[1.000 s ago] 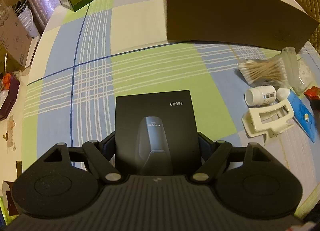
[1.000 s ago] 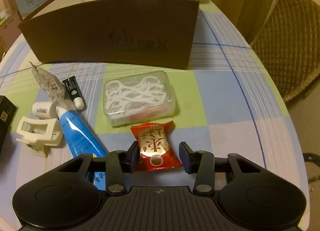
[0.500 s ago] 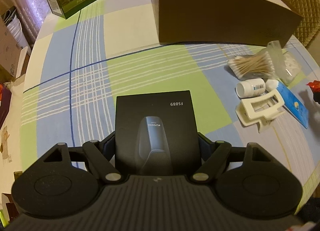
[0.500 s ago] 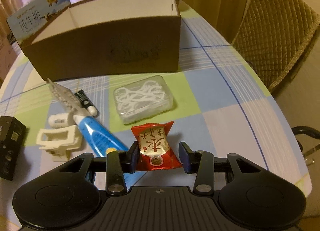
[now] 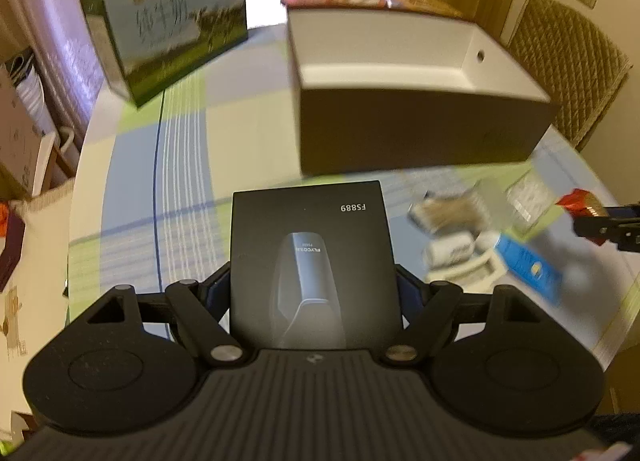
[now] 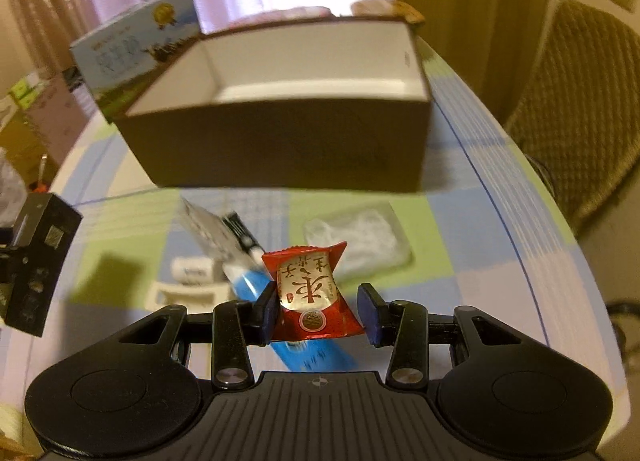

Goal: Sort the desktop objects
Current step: 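Carry the FLYCO box and red candy packet into the brown box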

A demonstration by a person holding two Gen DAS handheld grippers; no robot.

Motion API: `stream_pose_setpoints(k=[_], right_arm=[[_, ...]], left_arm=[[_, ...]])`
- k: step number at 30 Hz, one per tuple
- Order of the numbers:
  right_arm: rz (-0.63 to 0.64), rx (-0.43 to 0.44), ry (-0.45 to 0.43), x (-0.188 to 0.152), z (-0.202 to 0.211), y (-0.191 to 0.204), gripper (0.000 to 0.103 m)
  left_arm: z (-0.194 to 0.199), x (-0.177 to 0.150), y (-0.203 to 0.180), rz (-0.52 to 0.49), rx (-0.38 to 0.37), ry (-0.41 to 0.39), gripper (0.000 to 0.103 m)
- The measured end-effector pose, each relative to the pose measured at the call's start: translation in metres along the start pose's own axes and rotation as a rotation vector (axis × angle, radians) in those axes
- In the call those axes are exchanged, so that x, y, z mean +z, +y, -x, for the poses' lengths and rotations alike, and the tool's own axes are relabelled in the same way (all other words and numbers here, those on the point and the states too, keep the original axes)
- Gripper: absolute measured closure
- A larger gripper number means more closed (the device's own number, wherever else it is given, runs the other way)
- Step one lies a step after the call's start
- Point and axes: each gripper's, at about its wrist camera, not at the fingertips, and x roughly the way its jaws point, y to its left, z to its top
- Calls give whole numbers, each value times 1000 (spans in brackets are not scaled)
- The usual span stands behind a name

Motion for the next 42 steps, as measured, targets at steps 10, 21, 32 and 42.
stream_pose_setpoints(k=[10, 21, 32, 42], right_arm=[[62, 110, -42, 63, -3, -13, 64], [94, 109, -123, 144, -27, -22, 64], [74, 76, -82, 192, -82, -34, 64], [85, 56, -11, 214, -139, -39, 64]], left_arm=[[0, 70, -30, -9, -40, -63, 26], [-36, 170, -65, -19, -41, -122, 26], [-101, 234, -67, 23, -16, -86, 26], [-165, 256, -78, 52, 24, -11, 26]])
